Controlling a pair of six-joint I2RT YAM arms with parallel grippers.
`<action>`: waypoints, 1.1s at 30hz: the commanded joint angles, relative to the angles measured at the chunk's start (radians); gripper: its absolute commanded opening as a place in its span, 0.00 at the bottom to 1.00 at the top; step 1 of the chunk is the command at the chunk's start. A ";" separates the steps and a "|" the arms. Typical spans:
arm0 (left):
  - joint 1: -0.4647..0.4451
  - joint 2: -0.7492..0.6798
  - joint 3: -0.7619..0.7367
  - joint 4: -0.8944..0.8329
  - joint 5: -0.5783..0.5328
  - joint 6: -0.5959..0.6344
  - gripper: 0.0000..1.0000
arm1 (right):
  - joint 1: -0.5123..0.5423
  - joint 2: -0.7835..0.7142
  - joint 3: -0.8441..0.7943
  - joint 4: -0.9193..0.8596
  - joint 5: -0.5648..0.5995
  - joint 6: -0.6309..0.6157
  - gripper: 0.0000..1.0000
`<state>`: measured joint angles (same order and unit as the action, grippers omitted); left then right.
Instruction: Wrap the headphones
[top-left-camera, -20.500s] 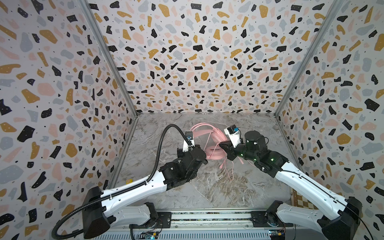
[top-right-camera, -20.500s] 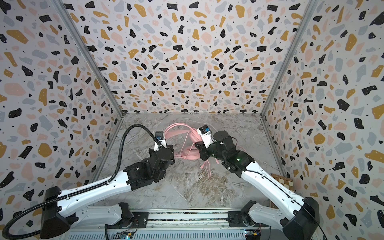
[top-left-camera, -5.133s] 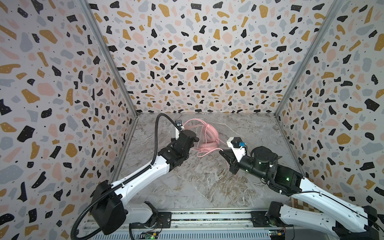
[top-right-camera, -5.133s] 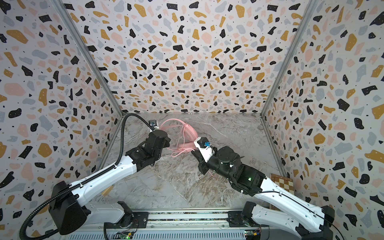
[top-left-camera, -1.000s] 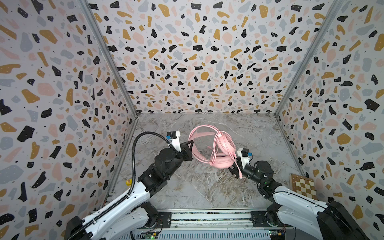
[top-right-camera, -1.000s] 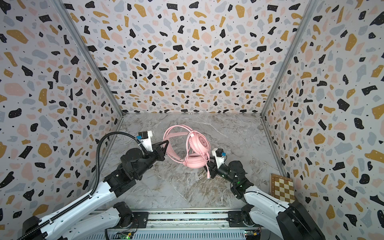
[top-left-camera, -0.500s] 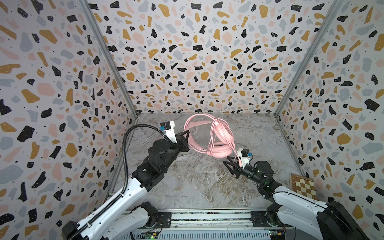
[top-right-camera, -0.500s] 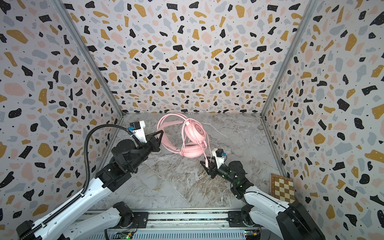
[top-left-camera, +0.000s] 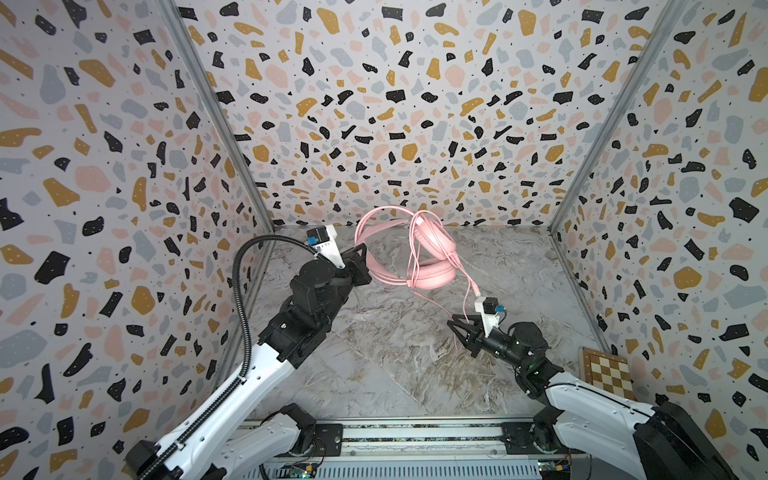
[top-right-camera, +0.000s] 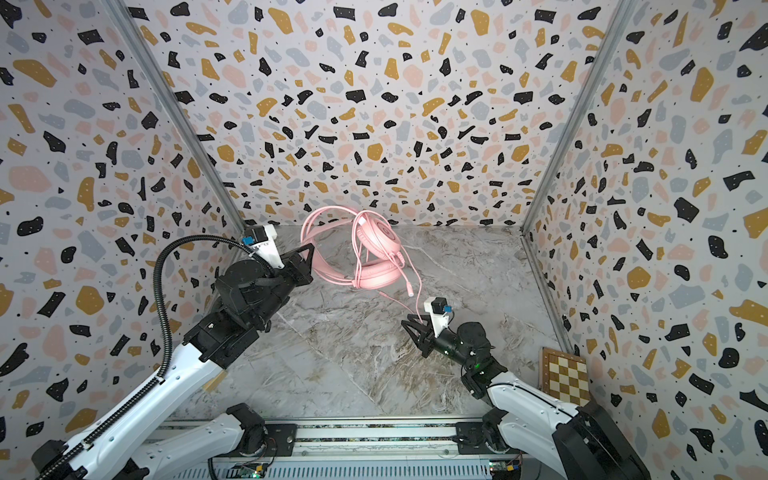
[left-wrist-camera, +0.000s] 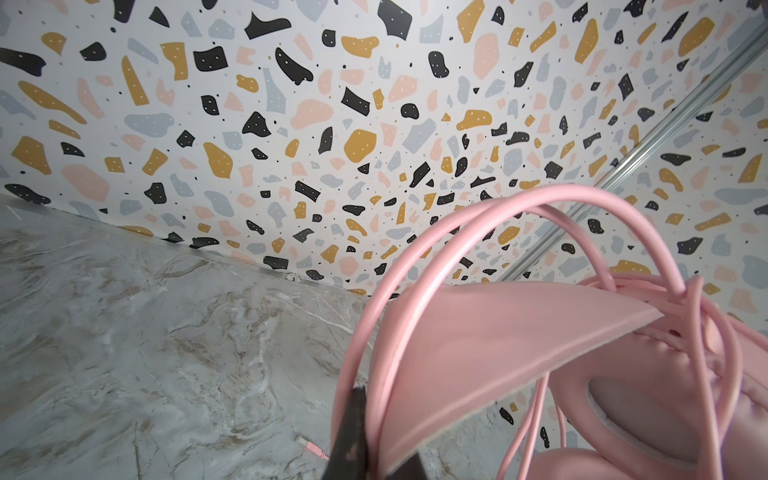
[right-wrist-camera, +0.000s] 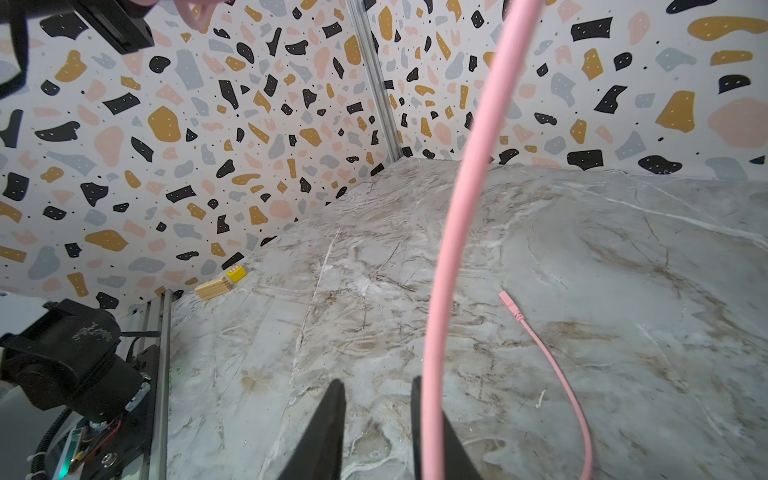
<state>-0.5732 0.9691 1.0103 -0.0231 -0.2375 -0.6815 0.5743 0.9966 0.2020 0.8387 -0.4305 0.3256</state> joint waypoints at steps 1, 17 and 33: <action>0.019 -0.026 0.041 0.161 -0.031 -0.135 0.00 | 0.005 -0.004 -0.009 0.024 -0.002 0.004 0.19; 0.036 0.001 0.039 0.214 -0.096 -0.446 0.00 | 0.021 0.040 0.020 0.005 -0.002 0.001 0.00; 0.024 -0.004 0.018 0.148 -0.207 -0.387 0.00 | 0.053 0.086 0.056 -0.040 0.018 -0.030 0.00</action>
<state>-0.5518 1.0065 0.9882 0.0494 -0.3096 -1.1286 0.6147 1.1149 0.2684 0.7830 -0.3969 0.3149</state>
